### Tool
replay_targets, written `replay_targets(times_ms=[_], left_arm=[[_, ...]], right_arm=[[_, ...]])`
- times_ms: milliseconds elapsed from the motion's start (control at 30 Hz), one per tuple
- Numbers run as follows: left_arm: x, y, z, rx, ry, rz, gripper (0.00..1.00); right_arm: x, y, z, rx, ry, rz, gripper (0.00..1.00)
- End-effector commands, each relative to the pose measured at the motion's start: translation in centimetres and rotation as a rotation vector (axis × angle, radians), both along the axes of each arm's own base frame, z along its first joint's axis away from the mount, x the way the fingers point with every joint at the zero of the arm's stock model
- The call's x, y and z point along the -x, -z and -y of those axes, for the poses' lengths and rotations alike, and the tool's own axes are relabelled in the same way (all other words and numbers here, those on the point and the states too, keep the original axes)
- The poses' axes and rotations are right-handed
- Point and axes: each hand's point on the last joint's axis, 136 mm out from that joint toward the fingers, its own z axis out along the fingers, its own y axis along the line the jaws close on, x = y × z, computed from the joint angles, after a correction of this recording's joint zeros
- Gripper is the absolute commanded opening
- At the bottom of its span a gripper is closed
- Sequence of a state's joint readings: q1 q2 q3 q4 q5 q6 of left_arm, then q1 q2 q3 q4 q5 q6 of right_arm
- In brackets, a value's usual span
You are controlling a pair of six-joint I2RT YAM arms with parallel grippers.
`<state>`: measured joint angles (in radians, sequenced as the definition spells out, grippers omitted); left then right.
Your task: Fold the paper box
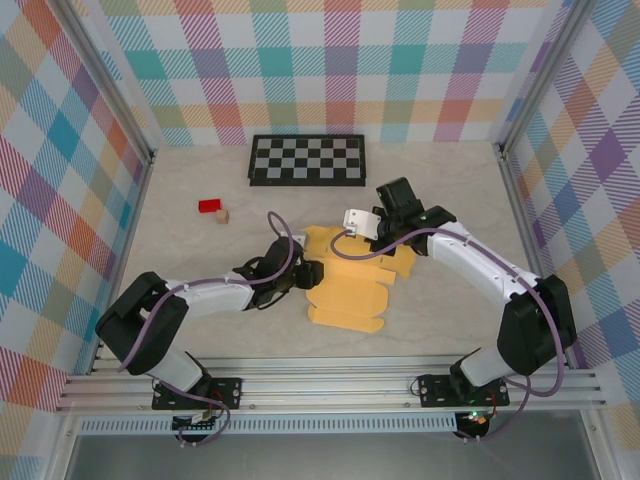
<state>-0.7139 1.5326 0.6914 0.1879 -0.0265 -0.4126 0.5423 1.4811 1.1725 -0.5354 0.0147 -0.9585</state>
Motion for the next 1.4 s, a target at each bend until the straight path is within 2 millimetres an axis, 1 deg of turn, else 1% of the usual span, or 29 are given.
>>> replay_targets(times_ms=[0,200,300,400,467,567,633,667,767,833,900,967,1067,1133,1233,1300,1367], left_arm=[[-1.3,-0.5,0.2,-0.002,0.001,0.045,0.53],[-1.7,0.1,-0.9,-0.106,-0.028,0.011,0.54],[-1.6,0.2,-1.1,-0.123,-0.03,0.002,0.55],[-1.6,0.1,-0.3,-0.091,0.0,-0.007,0.55],[-1.4,0.4,0.6,-0.065,0.024,-0.035,0.55],[-1.4,0.8,1.4,-0.035,0.032,-0.064,0.54],[-1.4,0.5,1.8,-0.01,0.028,-0.074,0.52],[-1.6,0.1,2.0,0.003,0.021,-0.072,0.51],[-2.3,-1.4,2.0,0.025,-0.029,-0.06,0.46],[-2.8,-2.1,1.9,0.024,-0.065,-0.061,0.4],[-3.1,-2.4,2.2,0.037,-0.08,-0.074,0.33],[-3.1,-2.5,3.0,0.055,-0.077,-0.092,0.3],[-2.8,-1.9,3.8,0.051,-0.076,-0.123,0.3],[-2.6,-1.4,4.0,0.059,-0.087,-0.145,0.32],[-2.3,-0.7,4.2,0.077,-0.098,-0.165,0.33],[-2.2,-0.6,4.1,0.084,-0.103,-0.169,0.33],[-2.0,-1.0,4.2,0.104,-0.103,-0.172,0.33]], right_arm=[[0.5,-1.0,-0.2,-0.03,-0.025,0.006,0.0],[0.5,-1.1,-0.3,-0.035,-0.026,0.007,0.0],[0.5,-1.5,-0.5,-0.053,-0.027,0.009,0.0],[0.6,-1.8,-0.7,-0.073,-0.027,0.005,0.0],[0.6,-1.9,-0.8,-0.083,-0.016,0.005,0.0],[0.6,-1.9,-0.9,-0.096,-0.011,-0.002,0.0],[0.6,-1.9,-1.0,-0.107,-0.005,-0.008,0.0],[0.6,-1.9,-1.1,-0.111,-0.001,-0.011,0.0],[0.6,-1.7,-1.0,-0.114,0.016,-0.012,0.0],[0.7,-1.3,-1.1,-0.107,0.022,-0.015,0.0],[0.9,-1.0,-1.2,-0.1,0.018,-0.017,0.0],[1.0,-0.5,-1.3,-0.095,0.021,-0.015,0.0],[1.2,-0.2,-1.2,-0.096,0.03,-0.014,0.0],[1.3,0.0,-1.2,-0.099,0.032,-0.013,0.0],[1.3,0.4,-1.1,-0.095,0.035,-0.016,0.0],[1.3,0.7,-0.9,-0.084,0.037,-0.019,0.0],[1.3,1.0,-0.8,-0.074,0.038,-0.017,0.0]])
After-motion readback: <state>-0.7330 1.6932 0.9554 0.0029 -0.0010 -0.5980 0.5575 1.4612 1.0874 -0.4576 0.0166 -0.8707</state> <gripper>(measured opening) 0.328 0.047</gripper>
